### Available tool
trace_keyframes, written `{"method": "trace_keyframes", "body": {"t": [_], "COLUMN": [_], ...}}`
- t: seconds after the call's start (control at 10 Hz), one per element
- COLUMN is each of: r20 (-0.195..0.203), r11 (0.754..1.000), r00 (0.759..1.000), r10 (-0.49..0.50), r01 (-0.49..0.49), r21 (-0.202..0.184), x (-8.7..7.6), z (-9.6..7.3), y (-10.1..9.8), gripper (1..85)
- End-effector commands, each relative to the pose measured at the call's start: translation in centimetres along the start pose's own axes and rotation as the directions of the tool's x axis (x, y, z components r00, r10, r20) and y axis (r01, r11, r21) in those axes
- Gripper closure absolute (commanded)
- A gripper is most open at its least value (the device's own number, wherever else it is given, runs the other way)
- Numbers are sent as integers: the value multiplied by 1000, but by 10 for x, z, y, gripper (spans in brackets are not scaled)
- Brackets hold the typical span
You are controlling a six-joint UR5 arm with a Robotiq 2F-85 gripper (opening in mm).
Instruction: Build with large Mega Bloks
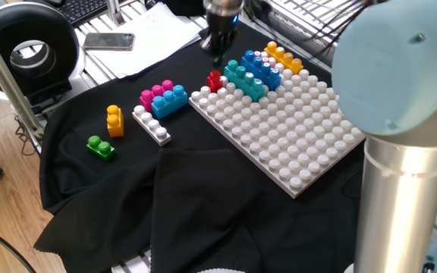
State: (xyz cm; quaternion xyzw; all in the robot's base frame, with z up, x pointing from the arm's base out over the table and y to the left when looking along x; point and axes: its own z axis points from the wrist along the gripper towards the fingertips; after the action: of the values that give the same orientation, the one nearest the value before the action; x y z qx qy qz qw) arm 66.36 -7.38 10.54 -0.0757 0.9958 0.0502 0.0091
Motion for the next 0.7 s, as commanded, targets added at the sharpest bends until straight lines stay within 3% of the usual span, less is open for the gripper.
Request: {"method": "trace_keyframes", "body": {"t": [0.0,0.2,0.3,0.4,0.6], "r20": [-14,-84,-61,-8,31], "r11": [999,1000,999,999,998], "r00": [999,996,998,999,997], "r10": [-36,5,14,53,68], "r01": [35,-5,-12,-53,-68], "r21": [-24,3,30,9,7], "x": [10,31,33,30,29], "z": [-30,-31,-33,-36,-38], "y": [-19,-24,-28,-19,-14], "gripper": [840,840,840,843,843]}}
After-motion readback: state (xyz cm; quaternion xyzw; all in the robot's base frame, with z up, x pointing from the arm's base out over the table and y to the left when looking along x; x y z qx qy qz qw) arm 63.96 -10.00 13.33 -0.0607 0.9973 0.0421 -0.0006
